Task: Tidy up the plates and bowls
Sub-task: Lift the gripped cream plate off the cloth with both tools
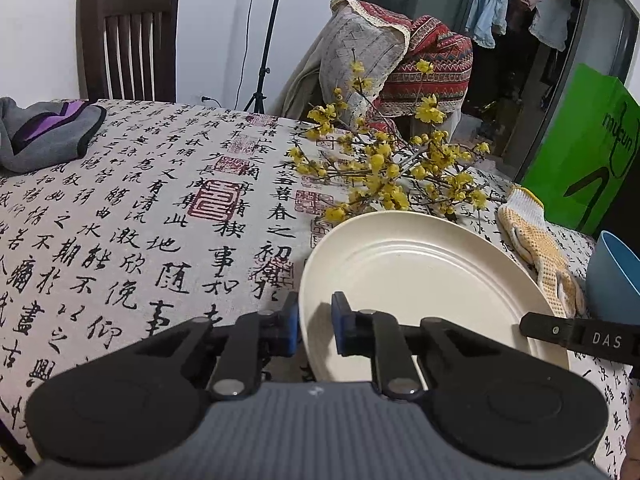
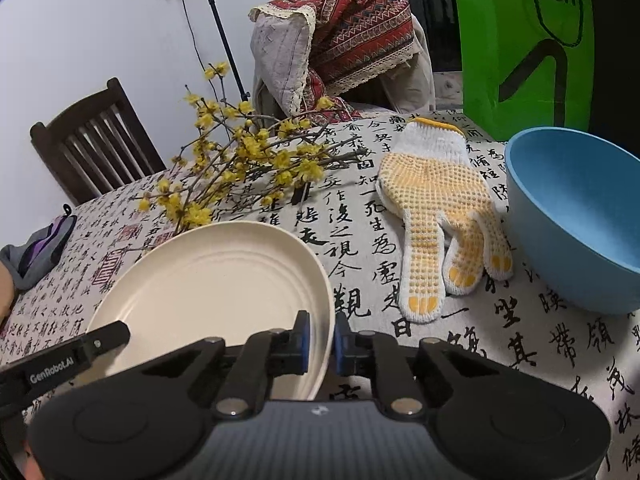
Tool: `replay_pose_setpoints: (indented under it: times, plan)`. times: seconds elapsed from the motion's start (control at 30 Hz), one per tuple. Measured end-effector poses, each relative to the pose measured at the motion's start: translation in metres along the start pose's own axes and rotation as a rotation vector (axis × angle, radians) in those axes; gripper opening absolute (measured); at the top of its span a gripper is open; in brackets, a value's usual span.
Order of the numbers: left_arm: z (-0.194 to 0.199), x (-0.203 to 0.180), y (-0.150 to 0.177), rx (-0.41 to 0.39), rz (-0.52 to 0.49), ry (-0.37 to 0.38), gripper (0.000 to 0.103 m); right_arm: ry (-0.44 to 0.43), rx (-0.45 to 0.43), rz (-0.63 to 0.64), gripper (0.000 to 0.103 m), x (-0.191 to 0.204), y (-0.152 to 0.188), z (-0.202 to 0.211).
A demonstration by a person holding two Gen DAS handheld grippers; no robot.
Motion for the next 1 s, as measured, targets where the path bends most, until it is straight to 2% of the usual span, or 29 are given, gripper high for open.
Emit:
replay_pose_setpoints:
  times: [0.2, 0.6, 1.0]
  plan:
    - [0.001, -0.002, -0.001, -0.005, -0.037, -0.032, 0.017, 0.015, 0.009, 0.067, 0.012, 0.005, 0.003, 0.004]
    - [0.001, 0.000, -0.001, -0.004, -0.043, -0.062, 0.017, 0.015, -0.001, 0.190, 0.013, 0.017, 0.007, 0.014]
    - [0.008, 0.002, -0.005, -0.023, -0.040, -0.066, 0.017, 0.013, -0.036, 0.229, 0.013, 0.022, 0.005, 0.023]
Point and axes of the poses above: each gripper's, at about its wrist camera, not at the fingertips, and z roughly against the way its jaws point, x to its left, y to its underside, the point moved 10 cm from there along -z, roughly the way its jaws point, and after that the axes turned 6 degrees about -z, right-handed, at the moved point
